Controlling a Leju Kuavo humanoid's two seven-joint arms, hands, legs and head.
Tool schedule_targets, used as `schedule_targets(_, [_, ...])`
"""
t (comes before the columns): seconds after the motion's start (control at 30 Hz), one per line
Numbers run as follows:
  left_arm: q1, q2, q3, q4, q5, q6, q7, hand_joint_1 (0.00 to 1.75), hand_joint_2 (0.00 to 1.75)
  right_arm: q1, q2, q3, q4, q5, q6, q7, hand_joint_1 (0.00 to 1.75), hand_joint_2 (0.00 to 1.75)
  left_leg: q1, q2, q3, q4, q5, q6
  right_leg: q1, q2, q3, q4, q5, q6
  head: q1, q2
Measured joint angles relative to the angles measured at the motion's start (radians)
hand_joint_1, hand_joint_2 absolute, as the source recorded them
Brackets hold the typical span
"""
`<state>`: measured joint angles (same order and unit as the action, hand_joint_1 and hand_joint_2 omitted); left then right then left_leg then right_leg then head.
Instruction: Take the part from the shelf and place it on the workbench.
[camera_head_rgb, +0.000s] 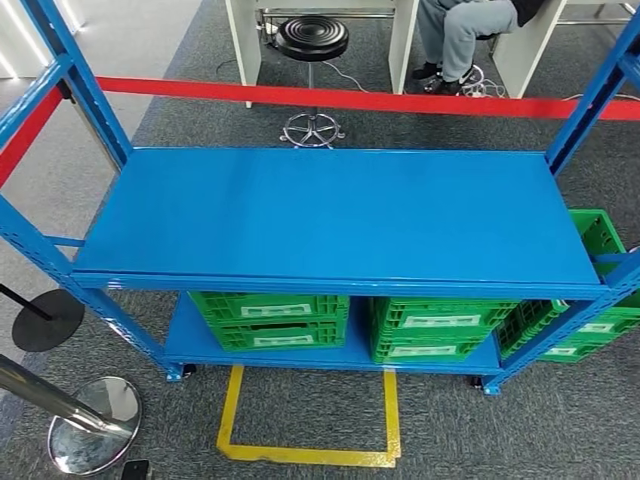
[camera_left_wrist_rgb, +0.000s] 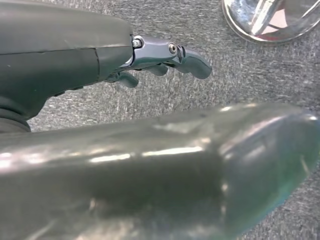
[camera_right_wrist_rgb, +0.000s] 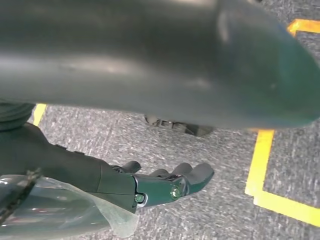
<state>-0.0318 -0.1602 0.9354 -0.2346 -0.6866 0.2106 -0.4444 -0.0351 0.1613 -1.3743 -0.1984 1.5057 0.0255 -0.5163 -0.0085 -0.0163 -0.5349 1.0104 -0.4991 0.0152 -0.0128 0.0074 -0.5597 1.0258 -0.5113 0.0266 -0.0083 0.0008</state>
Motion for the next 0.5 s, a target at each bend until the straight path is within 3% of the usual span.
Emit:
schedule_targets(0.07, [0.0, 0.0, 0.0, 0.0, 0.0, 0.0, 0.0, 0.0, 0.0, 0.001, 0.0, 0.0, 0.0, -0.001, 0.0, 0.0, 0.0, 0.0, 0.002, -0.001, 0.0, 0.002, -0.002, -0.008, 0.001, -0.002, 0.003, -0.004, 0.003, -0.015, -0.001, 0.0])
schedule_targets(0.13, [0.0, 0.001, 0.0, 0.0, 0.0, 0.0, 0.0, 0.0, 0.0, 0.001, -0.002, -0.001, 0.0, -0.002, 0.0, 0.0, 0.0, 0.0, 0.005, 0.002, -0.013, 0.037, -0.027, -0.017, -0.001, -0.005, 0.007, -0.008, 0.004, -0.026, -0.005, 0.0])
schedule_targets(0.23, [-0.002, 0.0, 0.0, 0.0, 0.0, 0.0, 0.0, 0.0, 0.0, 0.001, -0.002, -0.001, -0.001, -0.003, 0.0, 0.0, 0.0, 0.0, 0.01, 0.005, -0.102, 0.218, -0.109, -0.029, 0.0, -0.013, 0.011, -0.009, -0.001, -0.037, -0.009, 0.0])
schedule_targets(0.27, [0.0, 0.0, 0.0, 0.0, 0.0, 0.0, 0.0, 0.0, 0.0, 0.002, -0.002, -0.001, -0.001, -0.003, 0.001, 0.0, 0.0, 0.0, 0.011, 0.005, -0.131, 0.27, -0.122, -0.03, 0.001, -0.014, 0.012, -0.009, -0.003, -0.039, -0.009, 0.0])
schedule_targets(0.3, [0.001, -0.001, 0.0, 0.0, 0.0, 0.0, 0.0, 0.0, 0.0, 0.002, -0.002, -0.001, -0.001, -0.002, 0.001, 0.0, 0.0, 0.0, 0.011, 0.006, -0.144, 0.29, -0.115, -0.03, 0.002, -0.015, 0.015, -0.009, -0.005, -0.039, -0.009, 0.0])
schedule_targets(0.33, [0.002, -0.001, 0.0, 0.0, 0.0, 0.0, 0.0, 0.0, 0.0, 0.002, -0.002, -0.001, -0.001, -0.002, 0.001, 0.0, 0.0, 0.0, 0.012, 0.006, -0.139, 0.269, -0.089, -0.028, 0.003, -0.015, 0.018, -0.009, -0.007, -0.039, -0.009, 0.0])
schedule_targets(0.4, [0.003, -0.001, 0.0, 0.0, 0.0, 0.0, 0.0, 0.0, 0.0, 0.002, -0.002, -0.001, -0.001, -0.002, 0.003, 0.0, 0.0, 0.0, 0.011, 0.009, -0.087, 0.148, -0.013, -0.021, 0.003, -0.016, 0.025, -0.009, -0.014, -0.036, -0.01, 0.0])
schedule_targets(0.43, [0.002, -0.001, 0.001, 0.0, 0.0, 0.0, 0.0, 0.0, 0.0, 0.001, -0.002, -0.001, -0.001, -0.002, 0.004, 0.0, 0.0, 0.0, 0.009, 0.012, -0.058, 0.084, 0.01, -0.016, 0.004, -0.016, 0.028, -0.009, -0.018, -0.032, -0.01, 0.0])
schedule_targets(0.5, [-0.001, -0.001, 0.001, 0.0, -0.002, 0.0, -0.001, 0.0, 0.0, 0.001, -0.002, -0.001, -0.001, -0.003, 0.005, 0.0, 0.0, 0.0, 0.004, 0.016, -0.03, 0.02, 0.017, -0.009, 0.006, -0.018, 0.03, -0.01, -0.022, -0.022, -0.008, 0.0])
